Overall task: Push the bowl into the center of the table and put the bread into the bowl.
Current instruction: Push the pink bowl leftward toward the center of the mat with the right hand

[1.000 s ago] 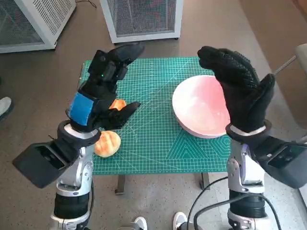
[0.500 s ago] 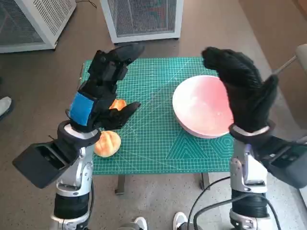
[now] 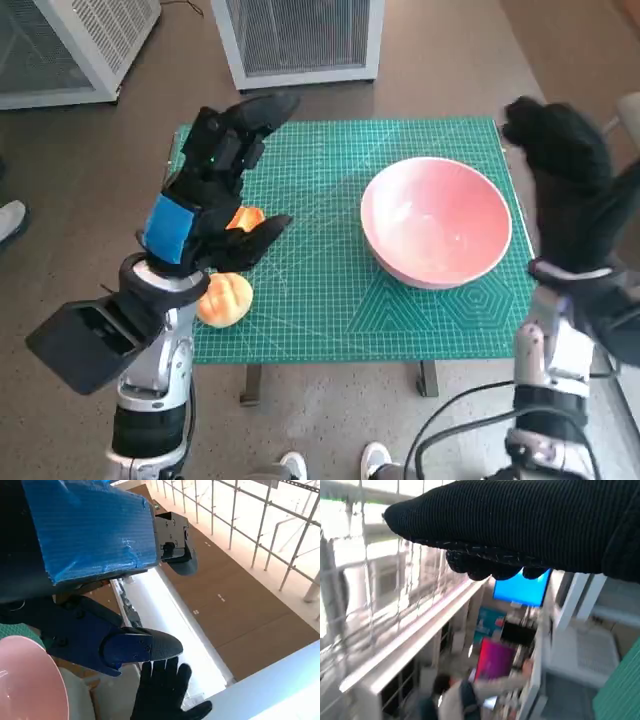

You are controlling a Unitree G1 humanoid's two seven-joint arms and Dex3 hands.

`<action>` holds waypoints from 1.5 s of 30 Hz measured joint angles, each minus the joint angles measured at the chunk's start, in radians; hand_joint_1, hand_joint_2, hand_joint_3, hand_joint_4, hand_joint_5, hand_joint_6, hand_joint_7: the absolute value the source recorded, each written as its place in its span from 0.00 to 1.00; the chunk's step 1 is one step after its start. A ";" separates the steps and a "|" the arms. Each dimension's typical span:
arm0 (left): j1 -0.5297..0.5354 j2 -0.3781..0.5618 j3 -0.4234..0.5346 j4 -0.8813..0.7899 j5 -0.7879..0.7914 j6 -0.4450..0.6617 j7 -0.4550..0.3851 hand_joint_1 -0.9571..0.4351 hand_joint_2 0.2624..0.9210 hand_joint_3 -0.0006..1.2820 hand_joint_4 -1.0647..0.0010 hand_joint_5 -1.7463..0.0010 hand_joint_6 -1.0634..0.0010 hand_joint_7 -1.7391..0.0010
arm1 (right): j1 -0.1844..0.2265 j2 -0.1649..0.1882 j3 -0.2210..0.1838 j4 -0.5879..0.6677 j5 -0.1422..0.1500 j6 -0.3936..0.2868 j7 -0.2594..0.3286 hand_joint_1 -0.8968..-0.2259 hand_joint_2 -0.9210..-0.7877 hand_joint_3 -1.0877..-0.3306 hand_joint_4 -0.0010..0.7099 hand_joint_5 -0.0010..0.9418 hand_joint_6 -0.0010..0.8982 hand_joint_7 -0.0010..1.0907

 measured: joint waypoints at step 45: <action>0.010 -0.008 0.005 0.019 -0.009 -0.024 0.008 0.32 1.00 0.29 0.98 0.70 1.00 0.52 | -0.210 -0.057 -0.149 0.840 -0.058 0.281 -0.203 0.91 0.00 0.70 0.64 0.00 0.27 0.43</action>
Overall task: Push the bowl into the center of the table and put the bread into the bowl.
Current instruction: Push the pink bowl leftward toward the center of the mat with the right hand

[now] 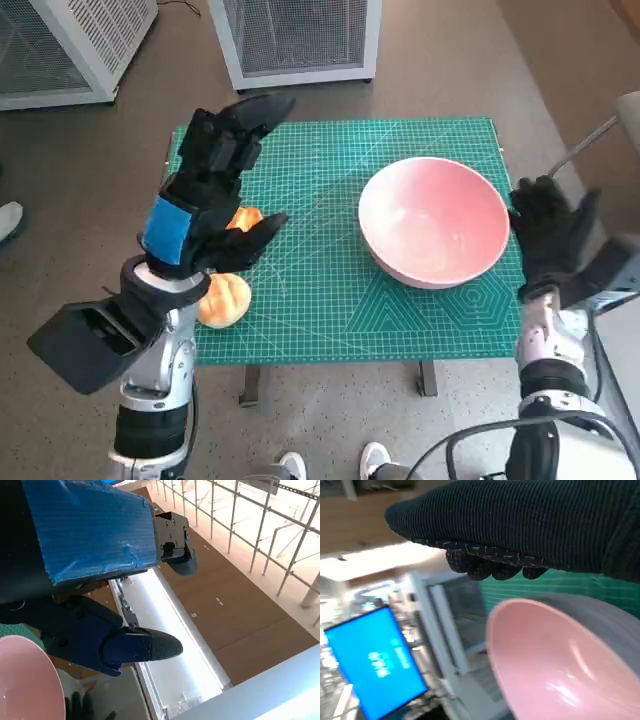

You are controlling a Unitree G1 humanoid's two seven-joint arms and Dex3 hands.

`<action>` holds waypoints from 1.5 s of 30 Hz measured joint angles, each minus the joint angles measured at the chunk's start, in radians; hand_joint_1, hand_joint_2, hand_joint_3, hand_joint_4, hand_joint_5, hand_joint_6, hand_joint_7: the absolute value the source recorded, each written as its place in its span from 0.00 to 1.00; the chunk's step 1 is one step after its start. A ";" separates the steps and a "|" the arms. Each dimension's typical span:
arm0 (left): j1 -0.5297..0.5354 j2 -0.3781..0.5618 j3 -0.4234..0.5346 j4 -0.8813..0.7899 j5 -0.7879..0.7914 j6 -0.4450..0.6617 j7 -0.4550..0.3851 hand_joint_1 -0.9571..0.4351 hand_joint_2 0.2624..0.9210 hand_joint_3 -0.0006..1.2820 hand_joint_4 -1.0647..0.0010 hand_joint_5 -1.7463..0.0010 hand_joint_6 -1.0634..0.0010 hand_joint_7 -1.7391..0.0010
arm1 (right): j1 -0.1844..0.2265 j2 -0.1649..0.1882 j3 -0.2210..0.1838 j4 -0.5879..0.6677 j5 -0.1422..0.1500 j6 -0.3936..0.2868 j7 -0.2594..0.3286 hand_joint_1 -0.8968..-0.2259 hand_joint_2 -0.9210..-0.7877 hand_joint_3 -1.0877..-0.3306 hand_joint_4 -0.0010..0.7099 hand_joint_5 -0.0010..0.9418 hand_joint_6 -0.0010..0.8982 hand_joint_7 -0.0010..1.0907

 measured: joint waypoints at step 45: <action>0.043 0.032 0.029 -0.007 0.016 -0.008 -0.005 0.30 1.00 0.29 0.86 0.83 1.00 0.56 | -0.111 0.179 0.039 -0.005 -0.039 0.018 0.009 0.93 0.00 0.66 0.68 0.00 0.29 0.39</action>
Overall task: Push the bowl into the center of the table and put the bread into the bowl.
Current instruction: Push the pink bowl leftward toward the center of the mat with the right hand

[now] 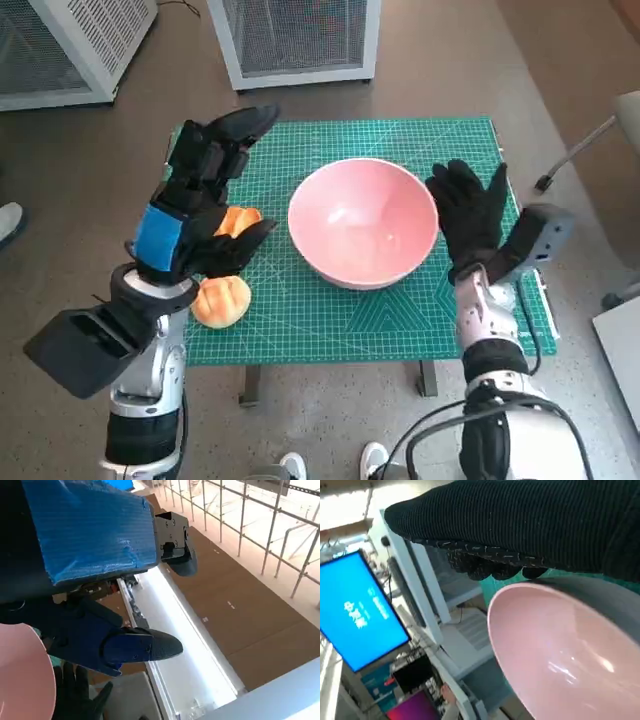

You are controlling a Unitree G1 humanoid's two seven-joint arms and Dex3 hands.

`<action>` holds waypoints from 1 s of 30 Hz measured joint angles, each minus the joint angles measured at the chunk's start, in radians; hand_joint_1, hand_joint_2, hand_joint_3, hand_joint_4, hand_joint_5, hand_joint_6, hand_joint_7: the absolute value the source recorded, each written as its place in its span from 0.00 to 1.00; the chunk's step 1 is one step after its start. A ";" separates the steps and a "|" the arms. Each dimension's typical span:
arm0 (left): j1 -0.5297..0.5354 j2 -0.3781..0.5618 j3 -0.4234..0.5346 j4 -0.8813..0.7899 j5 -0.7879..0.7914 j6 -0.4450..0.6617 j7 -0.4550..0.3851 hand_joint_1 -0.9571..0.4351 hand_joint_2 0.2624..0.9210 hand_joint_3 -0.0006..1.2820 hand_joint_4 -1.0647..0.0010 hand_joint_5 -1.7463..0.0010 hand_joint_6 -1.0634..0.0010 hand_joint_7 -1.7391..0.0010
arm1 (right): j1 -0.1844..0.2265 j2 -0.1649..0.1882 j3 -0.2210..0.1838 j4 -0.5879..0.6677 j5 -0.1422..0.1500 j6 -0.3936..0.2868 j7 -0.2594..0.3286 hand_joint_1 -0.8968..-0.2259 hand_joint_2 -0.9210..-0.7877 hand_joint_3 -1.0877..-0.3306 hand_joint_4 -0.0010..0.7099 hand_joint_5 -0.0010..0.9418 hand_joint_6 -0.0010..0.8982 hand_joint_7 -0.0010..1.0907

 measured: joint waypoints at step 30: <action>0.047 0.007 0.037 -0.008 -0.014 -0.014 0.002 0.28 1.00 0.27 0.74 0.97 0.89 0.69 | -0.041 0.021 0.046 -0.028 -0.024 -0.052 0.007 0.89 0.00 0.65 0.68 0.00 0.28 0.43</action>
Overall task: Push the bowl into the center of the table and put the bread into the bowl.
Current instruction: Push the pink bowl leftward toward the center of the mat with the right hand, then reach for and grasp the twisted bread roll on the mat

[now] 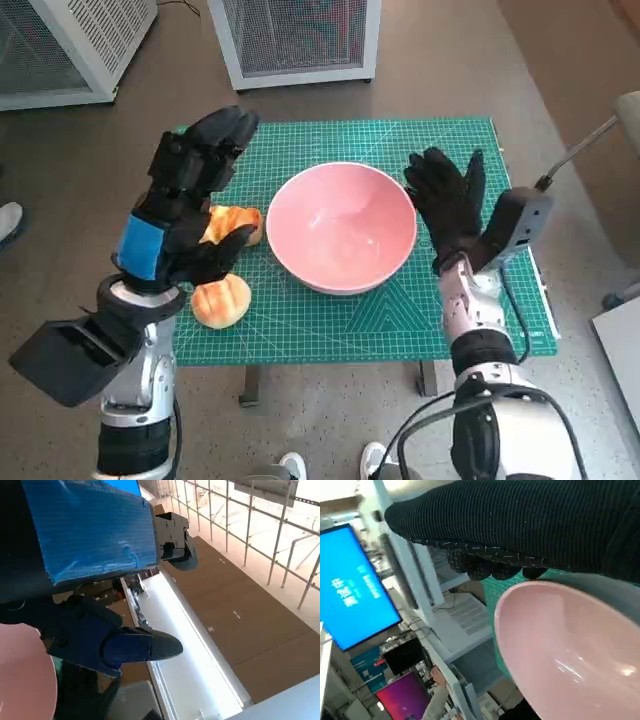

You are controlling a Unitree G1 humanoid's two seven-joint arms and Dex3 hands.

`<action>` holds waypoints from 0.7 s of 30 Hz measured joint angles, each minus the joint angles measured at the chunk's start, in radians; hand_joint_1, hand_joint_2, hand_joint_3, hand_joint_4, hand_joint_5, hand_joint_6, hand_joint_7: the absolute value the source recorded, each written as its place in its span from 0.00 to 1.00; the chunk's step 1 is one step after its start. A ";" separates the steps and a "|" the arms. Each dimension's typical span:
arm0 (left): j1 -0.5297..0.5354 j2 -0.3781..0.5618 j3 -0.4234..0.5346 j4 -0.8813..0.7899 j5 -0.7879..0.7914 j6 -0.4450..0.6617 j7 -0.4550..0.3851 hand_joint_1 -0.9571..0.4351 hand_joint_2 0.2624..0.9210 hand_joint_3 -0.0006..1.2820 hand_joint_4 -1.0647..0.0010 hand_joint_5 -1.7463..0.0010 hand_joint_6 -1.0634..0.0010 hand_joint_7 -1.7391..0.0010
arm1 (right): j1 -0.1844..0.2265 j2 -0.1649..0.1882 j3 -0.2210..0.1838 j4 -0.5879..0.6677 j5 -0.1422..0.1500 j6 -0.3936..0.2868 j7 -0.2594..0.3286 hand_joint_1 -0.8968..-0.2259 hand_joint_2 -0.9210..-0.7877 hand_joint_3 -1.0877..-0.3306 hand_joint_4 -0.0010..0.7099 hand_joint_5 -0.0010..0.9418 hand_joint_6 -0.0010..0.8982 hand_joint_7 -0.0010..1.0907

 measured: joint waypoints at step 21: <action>-0.006 0.023 0.035 0.021 0.000 -0.017 0.004 0.29 1.00 0.26 0.72 0.99 0.85 0.73 | 0.146 0.043 0.095 -0.593 0.114 -0.225 0.332 0.80 0.00 0.72 0.67 0.00 0.13 0.66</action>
